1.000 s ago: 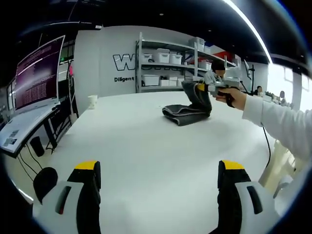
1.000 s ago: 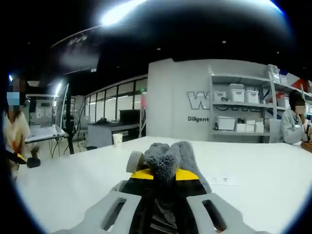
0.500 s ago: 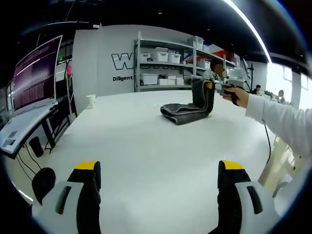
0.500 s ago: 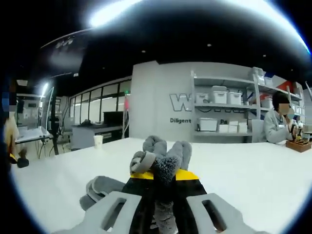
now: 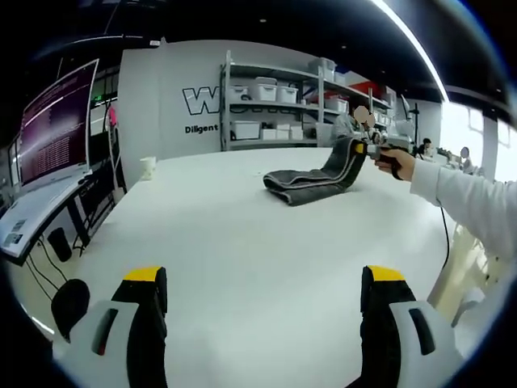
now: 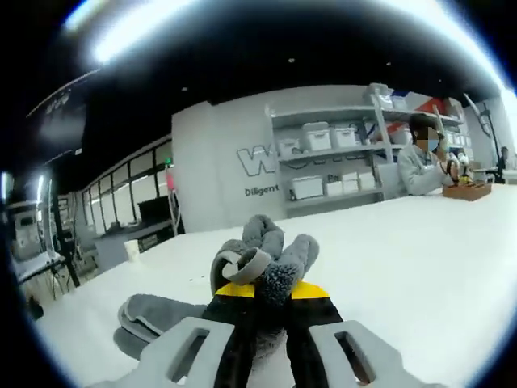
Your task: Open the folded towel by lifting each exposed corner and separating the folded layers until the towel lies flat within the target outline without major curled edges
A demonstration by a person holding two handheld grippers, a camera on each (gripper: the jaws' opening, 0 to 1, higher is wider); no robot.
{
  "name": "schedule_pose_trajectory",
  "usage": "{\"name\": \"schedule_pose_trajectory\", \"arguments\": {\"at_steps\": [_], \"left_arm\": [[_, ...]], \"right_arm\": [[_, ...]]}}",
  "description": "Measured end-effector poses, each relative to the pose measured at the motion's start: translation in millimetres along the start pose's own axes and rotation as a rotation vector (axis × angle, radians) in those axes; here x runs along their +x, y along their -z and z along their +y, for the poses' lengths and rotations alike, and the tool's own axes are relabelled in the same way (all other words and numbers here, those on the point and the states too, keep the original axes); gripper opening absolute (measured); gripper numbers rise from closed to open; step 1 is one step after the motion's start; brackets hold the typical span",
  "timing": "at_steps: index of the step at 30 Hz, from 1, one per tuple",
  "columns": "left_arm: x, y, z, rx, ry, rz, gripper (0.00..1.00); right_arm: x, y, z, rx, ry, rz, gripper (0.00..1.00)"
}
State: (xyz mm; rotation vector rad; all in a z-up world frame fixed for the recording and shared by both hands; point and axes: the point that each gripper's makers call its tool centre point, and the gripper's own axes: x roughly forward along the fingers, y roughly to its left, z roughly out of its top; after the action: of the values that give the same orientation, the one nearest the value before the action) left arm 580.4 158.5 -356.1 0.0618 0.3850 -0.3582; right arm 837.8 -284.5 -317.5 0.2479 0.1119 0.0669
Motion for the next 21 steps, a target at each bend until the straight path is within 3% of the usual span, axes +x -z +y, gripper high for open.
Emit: {"name": "schedule_pose_trajectory", "arguments": {"at_steps": [5,10,21], "left_arm": [[1,0.3,-1.9,0.003,0.003,0.003,0.99],[1,0.7,-1.8,0.003,0.0,0.006,0.99],[3,1.0,-4.3,0.006,0.005,0.012,0.99]], "right_arm": [[-2,15.3,-25,0.026,0.035,0.039,0.05],[-5,34.9,-43,0.104,0.067,0.098,0.05],[-8,61.5,-63,0.173,0.064,0.167,0.06]]}}
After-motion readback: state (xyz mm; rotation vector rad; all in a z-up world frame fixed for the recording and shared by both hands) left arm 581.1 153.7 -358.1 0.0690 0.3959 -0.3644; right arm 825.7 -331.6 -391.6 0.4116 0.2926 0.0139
